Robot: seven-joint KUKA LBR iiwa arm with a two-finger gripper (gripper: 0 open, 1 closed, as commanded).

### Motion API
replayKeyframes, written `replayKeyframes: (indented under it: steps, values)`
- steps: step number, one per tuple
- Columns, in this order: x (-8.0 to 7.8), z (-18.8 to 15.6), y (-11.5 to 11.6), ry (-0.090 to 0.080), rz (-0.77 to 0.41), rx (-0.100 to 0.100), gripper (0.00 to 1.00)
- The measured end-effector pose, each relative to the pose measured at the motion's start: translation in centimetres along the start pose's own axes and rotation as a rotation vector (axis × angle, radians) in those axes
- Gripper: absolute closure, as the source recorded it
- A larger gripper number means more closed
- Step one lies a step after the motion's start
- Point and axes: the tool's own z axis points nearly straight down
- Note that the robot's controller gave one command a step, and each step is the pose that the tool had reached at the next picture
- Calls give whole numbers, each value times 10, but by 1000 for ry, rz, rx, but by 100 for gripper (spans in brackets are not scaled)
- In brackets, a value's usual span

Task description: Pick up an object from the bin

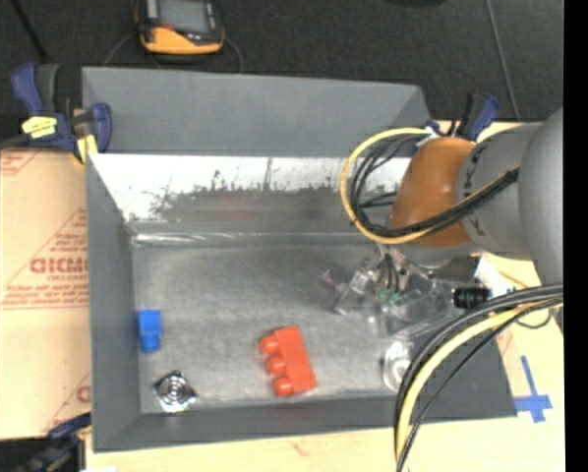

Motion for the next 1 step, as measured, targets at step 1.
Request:
replayKeyframes:
  steps: [1]
  values:
    - [-2, -5, -1, -1, -3, 1, 100]
